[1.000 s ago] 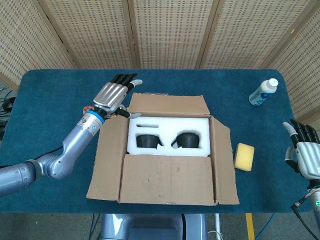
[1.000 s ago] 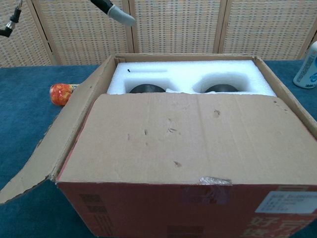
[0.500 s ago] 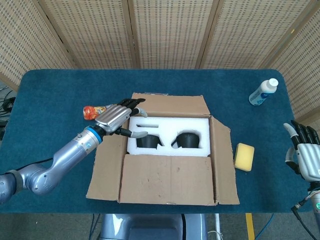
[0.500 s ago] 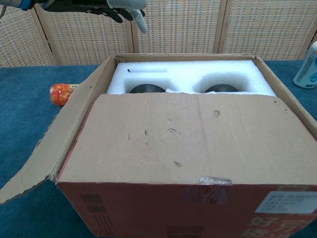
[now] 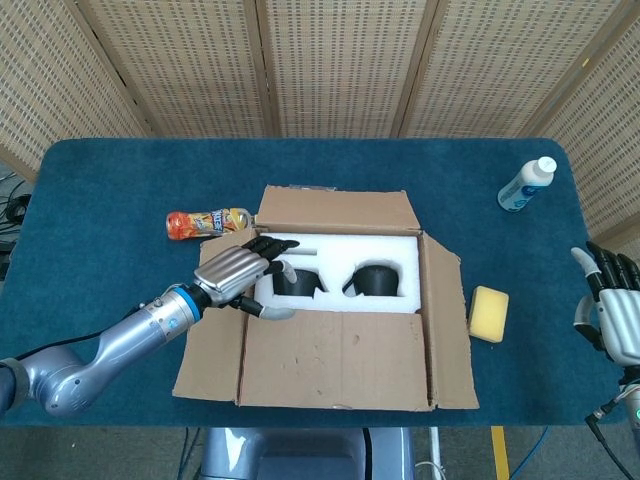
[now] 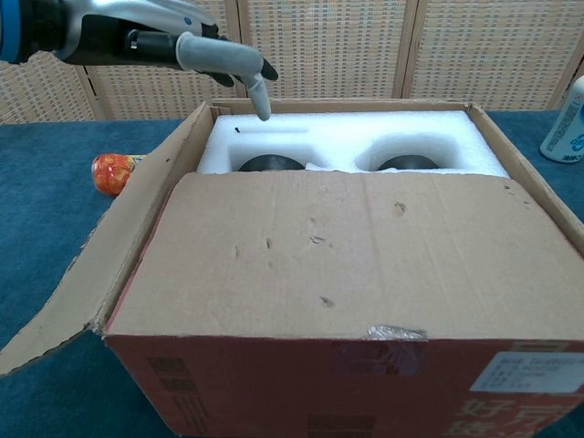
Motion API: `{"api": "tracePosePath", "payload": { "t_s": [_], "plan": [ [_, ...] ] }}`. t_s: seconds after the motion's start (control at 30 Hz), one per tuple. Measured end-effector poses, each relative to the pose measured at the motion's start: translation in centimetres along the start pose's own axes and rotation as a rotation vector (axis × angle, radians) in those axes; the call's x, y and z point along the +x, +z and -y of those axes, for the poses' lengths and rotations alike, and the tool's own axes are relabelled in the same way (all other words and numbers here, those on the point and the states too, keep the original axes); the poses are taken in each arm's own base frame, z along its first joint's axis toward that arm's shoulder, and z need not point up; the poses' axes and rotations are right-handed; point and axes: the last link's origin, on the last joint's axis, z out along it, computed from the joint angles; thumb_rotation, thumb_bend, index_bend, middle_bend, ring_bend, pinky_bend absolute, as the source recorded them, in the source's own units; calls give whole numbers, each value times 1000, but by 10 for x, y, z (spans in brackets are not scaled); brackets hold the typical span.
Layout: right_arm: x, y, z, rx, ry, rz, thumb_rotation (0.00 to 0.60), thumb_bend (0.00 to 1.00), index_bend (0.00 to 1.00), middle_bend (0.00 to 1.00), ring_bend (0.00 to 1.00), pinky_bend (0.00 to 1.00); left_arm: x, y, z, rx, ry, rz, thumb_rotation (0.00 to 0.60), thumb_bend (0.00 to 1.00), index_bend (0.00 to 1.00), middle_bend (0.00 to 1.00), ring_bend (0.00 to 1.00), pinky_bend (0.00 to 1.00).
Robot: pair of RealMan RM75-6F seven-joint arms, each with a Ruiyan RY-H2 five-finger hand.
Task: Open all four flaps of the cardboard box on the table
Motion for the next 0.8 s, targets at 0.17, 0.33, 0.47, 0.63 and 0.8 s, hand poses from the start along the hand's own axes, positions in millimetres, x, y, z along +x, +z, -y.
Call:
{"api": "tracePosePath", "payload": {
  "t_s": [0.17,0.33,0.47,0.63,0.8],
  "plan": [
    [-1,0,-1,-1,3,3,600,852,56,31,0,0,-12,-11,6,0,57,-3,94,67,309,0,0,0],
    [-2,1,0,5,7,5,600,852,56,31,0,0,-19,-19,12,5,106,-25,94,67,309,0,0,0],
    [-3,1,1,6,9,7,600,852,56,31,0,0,-30,-24,16,10,133,-27,94,66,309,0,0,0],
    [-3,0,1,5,11,7,600,852,56,31,0,0,-41,-25,16,7,117,-5,97,66,309,0,0,0],
    [-2,-1,-1,1,11,4,600,853,56,31,0,0,-48,-26,14,3,115,16,96,66,309,0,0,0]
  ]
}}
